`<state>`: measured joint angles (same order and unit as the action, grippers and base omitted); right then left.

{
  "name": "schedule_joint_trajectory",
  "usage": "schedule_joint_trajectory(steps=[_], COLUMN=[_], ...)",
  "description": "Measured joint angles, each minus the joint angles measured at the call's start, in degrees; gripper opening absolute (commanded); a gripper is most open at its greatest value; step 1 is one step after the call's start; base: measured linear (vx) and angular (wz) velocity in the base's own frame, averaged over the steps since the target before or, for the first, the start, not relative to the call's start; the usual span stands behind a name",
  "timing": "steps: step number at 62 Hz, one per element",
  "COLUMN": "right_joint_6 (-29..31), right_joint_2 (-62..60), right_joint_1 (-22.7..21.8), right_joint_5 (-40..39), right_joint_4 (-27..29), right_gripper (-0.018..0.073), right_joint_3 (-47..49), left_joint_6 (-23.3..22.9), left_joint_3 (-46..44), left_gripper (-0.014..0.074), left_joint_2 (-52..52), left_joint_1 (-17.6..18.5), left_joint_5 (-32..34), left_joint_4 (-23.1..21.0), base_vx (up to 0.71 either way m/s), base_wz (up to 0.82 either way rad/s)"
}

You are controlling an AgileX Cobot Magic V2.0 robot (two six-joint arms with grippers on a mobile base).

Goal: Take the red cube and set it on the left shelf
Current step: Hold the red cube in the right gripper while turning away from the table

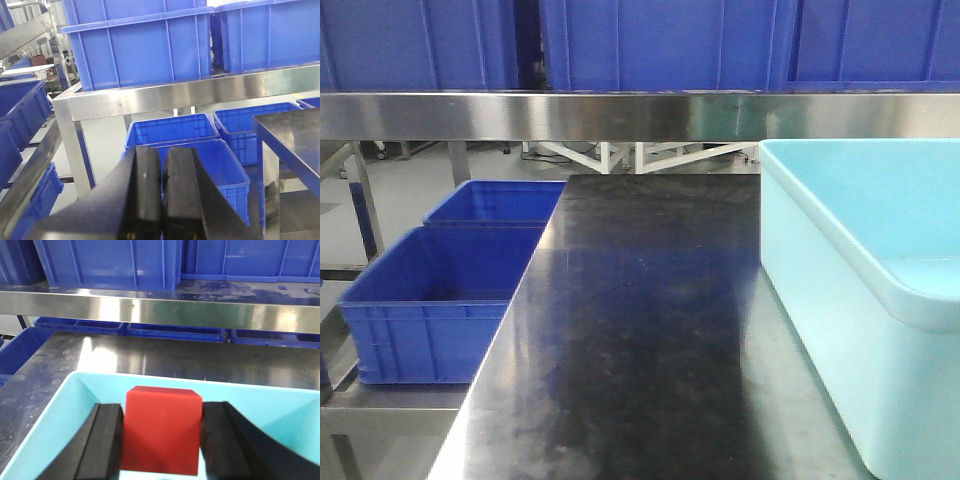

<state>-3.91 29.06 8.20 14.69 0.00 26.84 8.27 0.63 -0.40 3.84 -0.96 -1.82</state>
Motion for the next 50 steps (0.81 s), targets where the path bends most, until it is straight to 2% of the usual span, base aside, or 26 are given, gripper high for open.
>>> schedule_joint_trajectory(steps=[50], right_joint_6=[0.0], right_joint_2=[0.0], right_joint_1=[0.0], right_joint_5=[0.0], right_joint_4=[0.0], right_gripper=[0.0071], right_joint_3=[0.0], left_joint_6=[0.0], left_joint_3=[0.0], left_gripper=[0.0106], left_joint_2=[0.0], left_joint_1=[0.0], left_joint_5=[0.0], left_joint_4=[0.0], base_vx=[-0.03], base_wz=[0.08])
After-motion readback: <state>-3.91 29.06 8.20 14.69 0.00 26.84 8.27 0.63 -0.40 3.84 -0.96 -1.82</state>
